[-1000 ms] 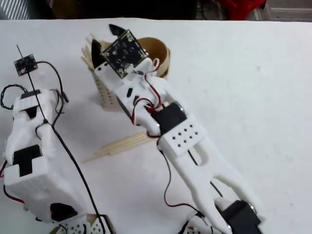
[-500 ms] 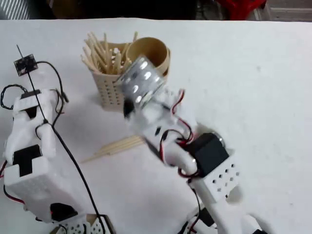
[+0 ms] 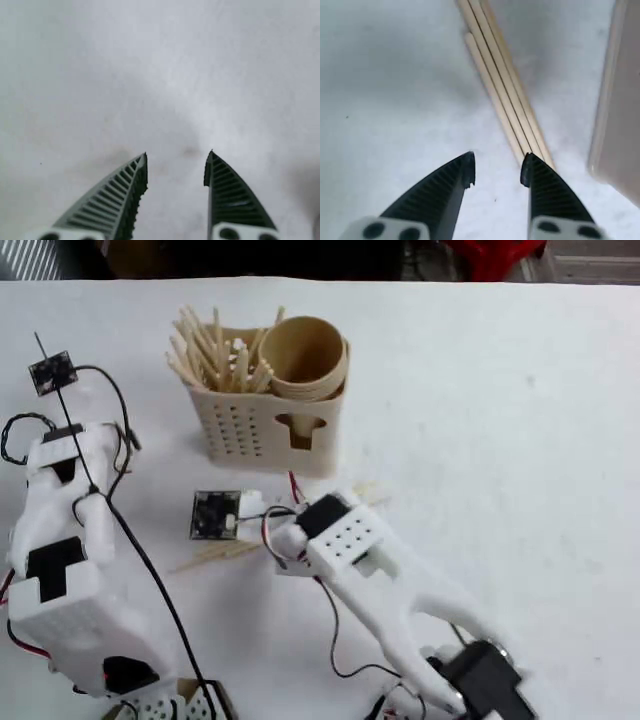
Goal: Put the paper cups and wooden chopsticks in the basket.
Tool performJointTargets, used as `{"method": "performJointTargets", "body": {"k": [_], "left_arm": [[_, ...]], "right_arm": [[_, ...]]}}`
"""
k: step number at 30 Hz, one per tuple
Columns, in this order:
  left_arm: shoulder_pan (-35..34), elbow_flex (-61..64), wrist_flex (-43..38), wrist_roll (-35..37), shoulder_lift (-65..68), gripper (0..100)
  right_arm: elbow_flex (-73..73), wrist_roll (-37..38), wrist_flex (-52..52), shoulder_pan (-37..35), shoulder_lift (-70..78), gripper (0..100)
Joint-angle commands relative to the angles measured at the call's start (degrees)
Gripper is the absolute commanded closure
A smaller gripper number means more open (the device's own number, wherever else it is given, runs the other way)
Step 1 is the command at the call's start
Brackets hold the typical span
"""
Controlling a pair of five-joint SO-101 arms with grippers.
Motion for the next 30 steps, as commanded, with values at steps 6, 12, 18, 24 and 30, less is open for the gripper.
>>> {"method": "performJointTargets", "body": {"k": [6,12,18,24,30], "left_arm": [[0.8,-0.4,-1.1,-0.5,-0.1,80],[0.8,-0.4,-1.1,-0.5,-0.1,80],[0.8,-0.4,-1.1,-0.5,-0.1,80],[0.8,-0.4,-1.1,-0.5,-0.1,80],[0.8,-0.4,-1.1,-0.5,-0.1,80]], "right_arm": [[6.4,3.3,-14.5,-0.3,4.4,83.6],[7.5,3.6,-16.7,-0.1,6.4,83.6],[5.3,3.5,-17.3,0.0,11.8,83.7],[4.7,3.4,-16.6,0.0,12.9,92.5],[4.6,3.4,-12.6,-0.1,12.8,96.4]]}}
